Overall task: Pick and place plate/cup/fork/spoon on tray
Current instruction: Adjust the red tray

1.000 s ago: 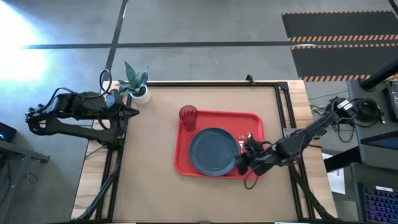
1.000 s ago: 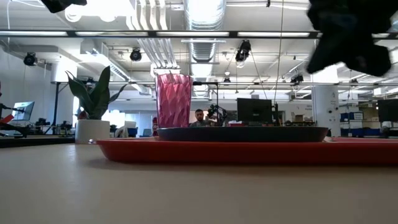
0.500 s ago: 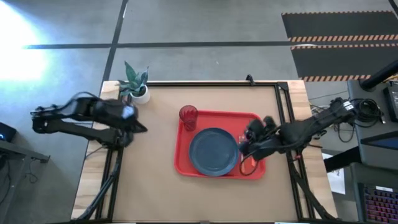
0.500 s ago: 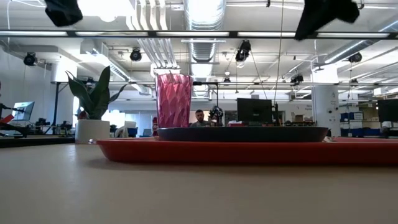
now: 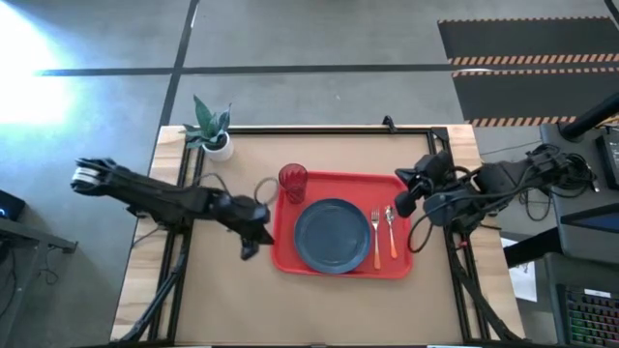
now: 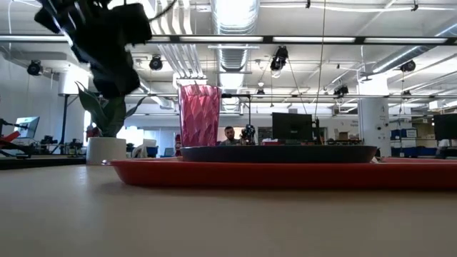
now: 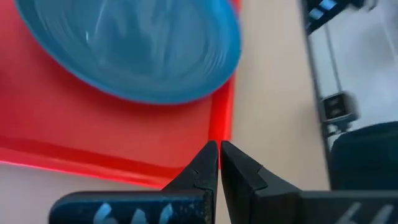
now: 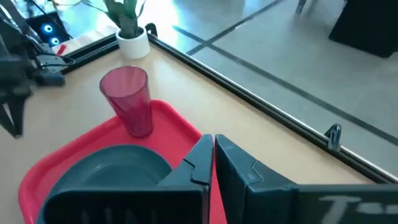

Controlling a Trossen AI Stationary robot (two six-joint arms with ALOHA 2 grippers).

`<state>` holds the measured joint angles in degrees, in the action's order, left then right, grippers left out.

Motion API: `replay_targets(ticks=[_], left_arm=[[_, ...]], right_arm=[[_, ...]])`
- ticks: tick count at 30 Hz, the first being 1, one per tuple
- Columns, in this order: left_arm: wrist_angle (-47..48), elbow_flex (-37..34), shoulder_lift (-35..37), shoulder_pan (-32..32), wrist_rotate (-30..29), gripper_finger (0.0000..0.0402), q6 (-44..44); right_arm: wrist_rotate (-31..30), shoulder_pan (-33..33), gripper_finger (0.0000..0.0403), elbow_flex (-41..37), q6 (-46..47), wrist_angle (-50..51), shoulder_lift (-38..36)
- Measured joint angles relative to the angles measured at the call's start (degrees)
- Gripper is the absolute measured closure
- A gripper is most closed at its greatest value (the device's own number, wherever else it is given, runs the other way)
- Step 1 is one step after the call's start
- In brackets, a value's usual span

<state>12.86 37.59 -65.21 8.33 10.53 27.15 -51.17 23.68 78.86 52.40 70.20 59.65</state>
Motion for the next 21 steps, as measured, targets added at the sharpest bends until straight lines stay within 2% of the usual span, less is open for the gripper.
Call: replay_targets(ticks=[8, 15, 21], left_arm=[[-6.3, -0.4, -12.3, 2.4, 0.0, 0.0401, 1.6], [-14.4, 0.0, -16.2, 2.5, -1.0, 0.0402, 1.6], [-13.8, -0.5, -18.5, 2.5, -2.7, 0.0401, 2.4]], right_arm=[[0.1, 0.0, 0.0394, -1.2, 0.0, 0.3, -0.6], [0.1, 0.0, 0.0394, -1.9, 0.0, 0.3, -0.2], [0.1, 0.0, 0.0394, -1.9, -0.5, 0.3, -0.7]])
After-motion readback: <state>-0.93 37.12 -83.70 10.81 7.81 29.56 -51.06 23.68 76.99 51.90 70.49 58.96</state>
